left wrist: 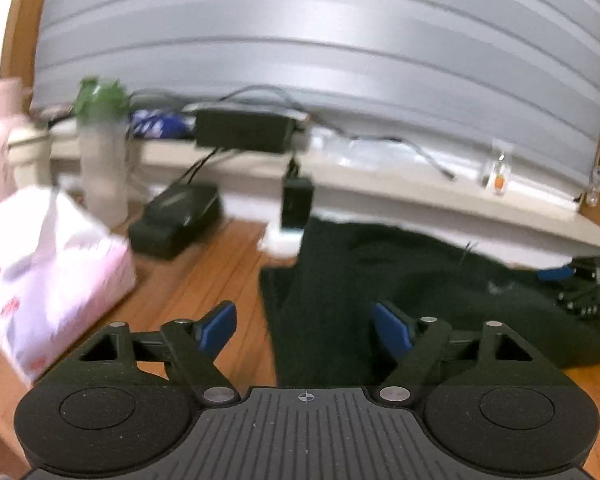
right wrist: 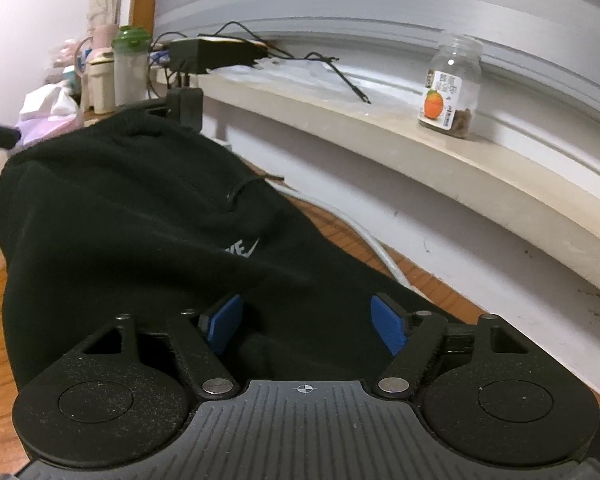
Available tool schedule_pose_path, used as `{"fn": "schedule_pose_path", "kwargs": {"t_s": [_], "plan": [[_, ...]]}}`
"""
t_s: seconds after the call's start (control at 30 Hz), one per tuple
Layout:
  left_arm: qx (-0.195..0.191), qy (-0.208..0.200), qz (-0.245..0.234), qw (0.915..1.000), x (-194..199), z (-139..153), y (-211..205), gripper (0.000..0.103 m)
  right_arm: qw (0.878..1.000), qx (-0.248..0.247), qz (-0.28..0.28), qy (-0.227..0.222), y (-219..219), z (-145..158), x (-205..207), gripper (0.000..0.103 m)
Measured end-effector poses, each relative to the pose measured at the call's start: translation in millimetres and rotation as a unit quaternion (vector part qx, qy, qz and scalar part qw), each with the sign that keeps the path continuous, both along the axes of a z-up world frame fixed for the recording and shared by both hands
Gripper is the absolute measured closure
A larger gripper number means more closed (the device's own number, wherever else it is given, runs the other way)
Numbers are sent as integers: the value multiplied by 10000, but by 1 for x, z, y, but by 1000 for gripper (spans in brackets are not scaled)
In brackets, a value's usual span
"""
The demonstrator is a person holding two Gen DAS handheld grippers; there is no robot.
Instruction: Fold clothes
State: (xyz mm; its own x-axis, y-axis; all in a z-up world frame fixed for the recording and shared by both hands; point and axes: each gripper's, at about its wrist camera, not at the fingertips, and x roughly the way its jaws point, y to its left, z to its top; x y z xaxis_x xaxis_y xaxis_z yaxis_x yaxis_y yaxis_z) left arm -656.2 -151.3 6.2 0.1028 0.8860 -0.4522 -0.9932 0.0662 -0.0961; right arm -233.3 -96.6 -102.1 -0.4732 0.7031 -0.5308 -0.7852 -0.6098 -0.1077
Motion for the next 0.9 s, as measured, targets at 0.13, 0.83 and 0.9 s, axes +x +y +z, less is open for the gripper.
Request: {"fn": "schedule_pose_path", "kwargs": {"t_s": [0.13,0.83,0.9], "plan": [[334,136,-271,9990,33,12,14,0,9991,25,-169,394,-14,19,25,27],[258,47,-3326,9427,367,-23,164,0,9647,-21,-2597,434,-141,4,282,13],[148,164,-3476,9374,380,-34,167,0,9633,-43,-2639,484,-140,-2,288,10]]}}
